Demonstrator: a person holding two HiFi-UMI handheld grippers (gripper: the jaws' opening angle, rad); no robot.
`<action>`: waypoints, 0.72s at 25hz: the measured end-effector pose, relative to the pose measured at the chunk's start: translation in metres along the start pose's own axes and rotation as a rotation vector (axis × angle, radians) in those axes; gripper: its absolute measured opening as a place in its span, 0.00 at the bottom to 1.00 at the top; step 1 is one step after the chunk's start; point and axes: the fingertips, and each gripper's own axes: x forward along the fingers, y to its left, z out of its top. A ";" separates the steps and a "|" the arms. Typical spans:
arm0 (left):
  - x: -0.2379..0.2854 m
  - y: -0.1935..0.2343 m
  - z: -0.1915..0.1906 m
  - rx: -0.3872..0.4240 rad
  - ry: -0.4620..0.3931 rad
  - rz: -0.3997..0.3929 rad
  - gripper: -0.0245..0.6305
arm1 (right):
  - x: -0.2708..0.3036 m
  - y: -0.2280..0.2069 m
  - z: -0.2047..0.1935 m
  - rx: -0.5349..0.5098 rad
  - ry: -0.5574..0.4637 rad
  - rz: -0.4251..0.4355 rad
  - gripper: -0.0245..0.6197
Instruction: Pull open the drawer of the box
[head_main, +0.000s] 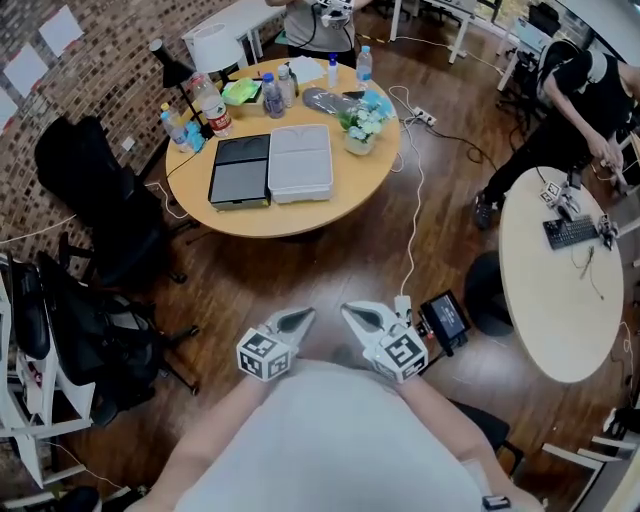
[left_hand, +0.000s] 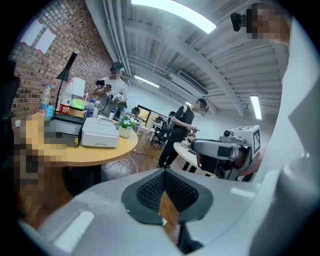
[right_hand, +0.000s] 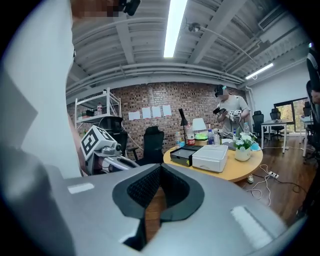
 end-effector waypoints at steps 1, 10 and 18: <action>0.000 0.002 0.001 -0.003 0.001 0.011 0.05 | 0.002 -0.002 0.000 0.001 -0.001 0.010 0.05; -0.015 0.045 -0.002 -0.081 0.005 0.089 0.04 | 0.032 -0.013 -0.008 0.049 0.030 0.042 0.05; -0.005 0.106 0.035 -0.042 -0.018 0.033 0.04 | 0.085 -0.043 0.005 0.026 0.060 -0.023 0.05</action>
